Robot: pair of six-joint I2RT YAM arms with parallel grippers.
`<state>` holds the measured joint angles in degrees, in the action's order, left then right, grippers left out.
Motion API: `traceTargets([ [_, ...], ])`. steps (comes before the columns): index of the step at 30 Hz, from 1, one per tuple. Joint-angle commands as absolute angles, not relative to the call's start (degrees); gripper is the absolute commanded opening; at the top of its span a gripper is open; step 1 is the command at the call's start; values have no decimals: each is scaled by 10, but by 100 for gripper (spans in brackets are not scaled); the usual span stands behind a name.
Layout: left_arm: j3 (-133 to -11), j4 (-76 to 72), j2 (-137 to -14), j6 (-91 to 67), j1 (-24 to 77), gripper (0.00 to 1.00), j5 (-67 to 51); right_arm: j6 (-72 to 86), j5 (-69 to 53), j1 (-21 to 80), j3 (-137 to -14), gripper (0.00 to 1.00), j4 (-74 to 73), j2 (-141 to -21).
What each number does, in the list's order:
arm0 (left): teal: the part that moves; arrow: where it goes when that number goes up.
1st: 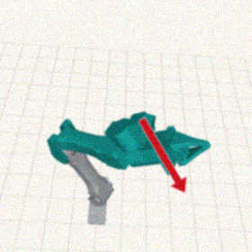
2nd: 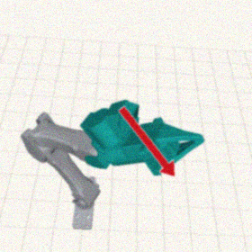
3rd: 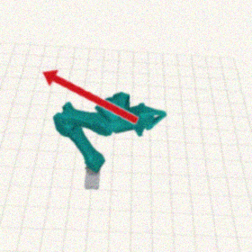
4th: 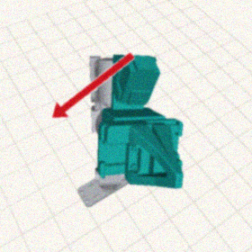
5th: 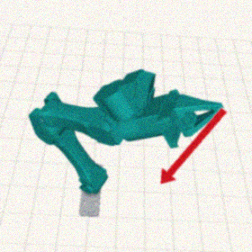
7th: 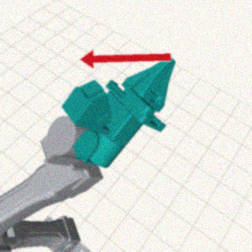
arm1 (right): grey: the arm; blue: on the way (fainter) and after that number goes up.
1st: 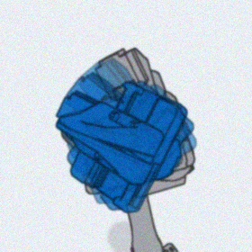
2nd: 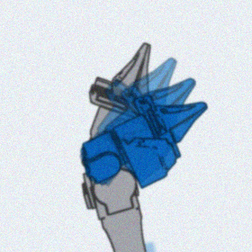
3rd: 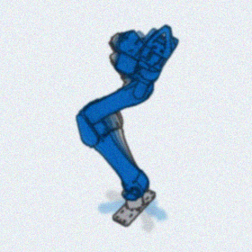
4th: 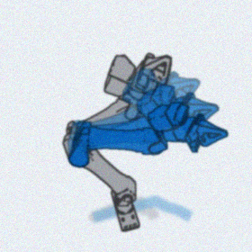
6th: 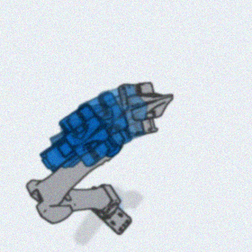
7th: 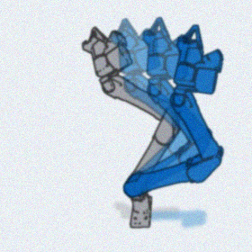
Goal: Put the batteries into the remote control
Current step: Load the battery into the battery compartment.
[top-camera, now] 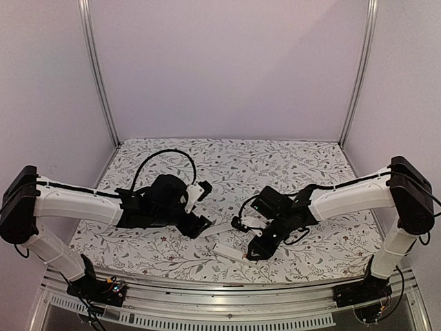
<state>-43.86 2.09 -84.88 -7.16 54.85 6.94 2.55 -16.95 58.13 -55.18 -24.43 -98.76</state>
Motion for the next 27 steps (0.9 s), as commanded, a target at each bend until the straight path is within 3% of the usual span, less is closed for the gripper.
traceTargets([
  [1, -437, 9, -851, -67, 543, 82, 76, 20, -158, 587, -565, 34, -242, -1001],
  [9, -438, 10, -853, -65, 543, 82, 77, 16, -148, 589, -569, 29, -241, -1002],
  [19, -437, 10, -851, -65, 542, 82, 81, 8, -137, 603, -573, 34, -248, -1013],
  [27, -438, 9, -849, -63, 543, 82, 83, 6, -127, 603, -576, 23, -251, -1012],
])
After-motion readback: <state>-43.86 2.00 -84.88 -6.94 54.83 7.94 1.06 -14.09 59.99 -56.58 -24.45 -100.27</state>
